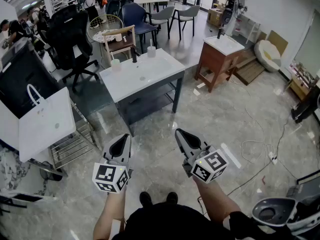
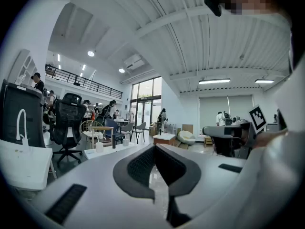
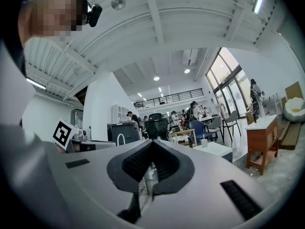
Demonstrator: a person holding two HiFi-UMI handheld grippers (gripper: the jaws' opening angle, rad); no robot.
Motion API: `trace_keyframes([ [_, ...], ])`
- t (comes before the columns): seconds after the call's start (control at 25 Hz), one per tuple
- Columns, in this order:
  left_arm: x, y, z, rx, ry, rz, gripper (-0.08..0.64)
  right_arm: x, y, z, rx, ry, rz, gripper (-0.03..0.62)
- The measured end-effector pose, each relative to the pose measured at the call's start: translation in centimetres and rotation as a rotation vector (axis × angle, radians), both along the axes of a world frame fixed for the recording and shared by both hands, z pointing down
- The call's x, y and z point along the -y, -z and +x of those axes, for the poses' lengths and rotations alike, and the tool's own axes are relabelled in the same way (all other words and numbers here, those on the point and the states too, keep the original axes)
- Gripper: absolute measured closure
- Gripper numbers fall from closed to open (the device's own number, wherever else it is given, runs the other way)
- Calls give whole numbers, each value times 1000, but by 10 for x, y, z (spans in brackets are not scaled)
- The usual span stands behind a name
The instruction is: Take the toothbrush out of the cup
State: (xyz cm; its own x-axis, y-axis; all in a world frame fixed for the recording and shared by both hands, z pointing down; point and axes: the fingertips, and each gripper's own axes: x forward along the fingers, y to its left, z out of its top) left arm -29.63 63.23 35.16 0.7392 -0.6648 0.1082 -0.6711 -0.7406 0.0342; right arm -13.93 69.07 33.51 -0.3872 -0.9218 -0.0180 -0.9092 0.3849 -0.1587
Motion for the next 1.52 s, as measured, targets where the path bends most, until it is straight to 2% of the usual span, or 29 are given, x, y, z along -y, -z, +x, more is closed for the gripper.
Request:
trace_keyframes([
  [0.28,-5,-4,7,11,-1,1,545,-6,0,8,19,-4,9,565],
  [0.4,-7,-3,16,16,-7,6,545,-10,-3,8,26,40,0,565],
  [0.52,-9,-4,30,20,-12,-2,545,-21,-3,10,-7,85,-5,565],
  [0.68,-13,-13,58,25,-21,-22,545,-35,-13,42,18,66,-28,565],
  [0.96,-30,-20,104,39,-47,-11,545,-51,-38,97,78,12,-96,565],
  [1.32,1,-24,127,35,-38,-22,545,-13,-49,105,90,60,-141,565],
  [1.52,50,-37,143,12,-41,-35,545,38,-55,119,72,64,-148,565],
])
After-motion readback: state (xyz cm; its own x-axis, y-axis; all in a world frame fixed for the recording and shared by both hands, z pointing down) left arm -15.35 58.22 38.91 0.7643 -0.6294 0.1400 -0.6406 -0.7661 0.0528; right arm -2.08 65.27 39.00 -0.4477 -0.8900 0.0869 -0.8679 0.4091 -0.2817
